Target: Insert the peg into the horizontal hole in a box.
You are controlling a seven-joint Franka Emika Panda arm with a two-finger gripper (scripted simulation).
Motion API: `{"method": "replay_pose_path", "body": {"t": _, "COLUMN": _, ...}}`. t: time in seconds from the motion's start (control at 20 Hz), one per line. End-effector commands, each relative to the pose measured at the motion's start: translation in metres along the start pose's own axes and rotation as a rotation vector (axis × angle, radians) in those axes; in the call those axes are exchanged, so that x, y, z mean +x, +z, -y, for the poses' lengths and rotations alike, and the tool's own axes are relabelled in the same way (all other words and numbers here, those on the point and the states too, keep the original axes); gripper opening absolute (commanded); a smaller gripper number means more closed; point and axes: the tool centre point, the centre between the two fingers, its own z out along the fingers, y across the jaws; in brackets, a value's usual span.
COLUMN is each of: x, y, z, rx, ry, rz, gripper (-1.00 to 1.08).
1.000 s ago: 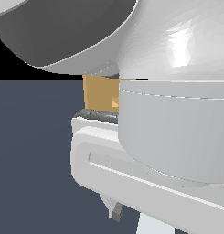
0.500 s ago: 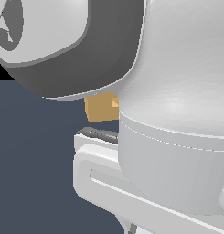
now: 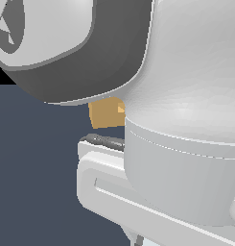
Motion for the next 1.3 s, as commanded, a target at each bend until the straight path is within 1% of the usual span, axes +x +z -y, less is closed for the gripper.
{"method": "replay_pose_path", "body": {"t": 0.0, "x": 0.003, "y": -0.001, "z": 0.0, "rx": 0.0, "ry": -0.007, "rz": 0.0, "gripper": -1.0}}
{"method": "replay_pose_path", "body": {"t": 0.1, "x": 0.011, "y": -0.003, "z": 0.0, "rx": 0.0, "ry": -0.025, "rz": 0.0, "gripper": -1.0}}
{"method": "replay_pose_path", "body": {"t": 0.25, "x": 0.033, "y": -0.008, "z": 0.0, "rx": -0.001, "ry": -0.076, "rz": 0.0, "gripper": -1.0}}
{"method": "replay_pose_path", "body": {"t": 0.4, "x": 0.068, "y": -0.016, "z": 0.003, "rx": -0.001, "ry": -0.156, "rz": 0.001, "gripper": -1.0}}
{"method": "replay_pose_path", "body": {"t": 0.55, "x": 0.113, "y": -0.027, "z": 0.012, "rx": -0.001, "ry": -0.263, "rz": 0.001, "gripper": -1.0}}
{"method": "replay_pose_path", "body": {"t": 0.75, "x": 0.175, "y": -0.042, "z": 0.033, "rx": -0.002, "ry": -0.414, "rz": 0.002, "gripper": -1.0}}
{"method": "replay_pose_path", "body": {"t": 0.95, "x": 0.231, "y": -0.056, "z": 0.061, "rx": -0.002, "ry": -0.557, "rz": 0.002, "gripper": -1.0}}
{"method": "replay_pose_path", "body": {"t": 1.1, "x": 0.259, "y": -0.064, "z": 0.081, "rx": -0.002, "ry": -0.637, "rz": 0.001, "gripper": -1.0}}
{"method": "replay_pose_path", "body": {"t": 1.25, "x": 0.277, "y": -0.069, "z": 0.095, "rx": -0.002, "ry": -0.689, "rz": 0.001, "gripper": -1.0}}
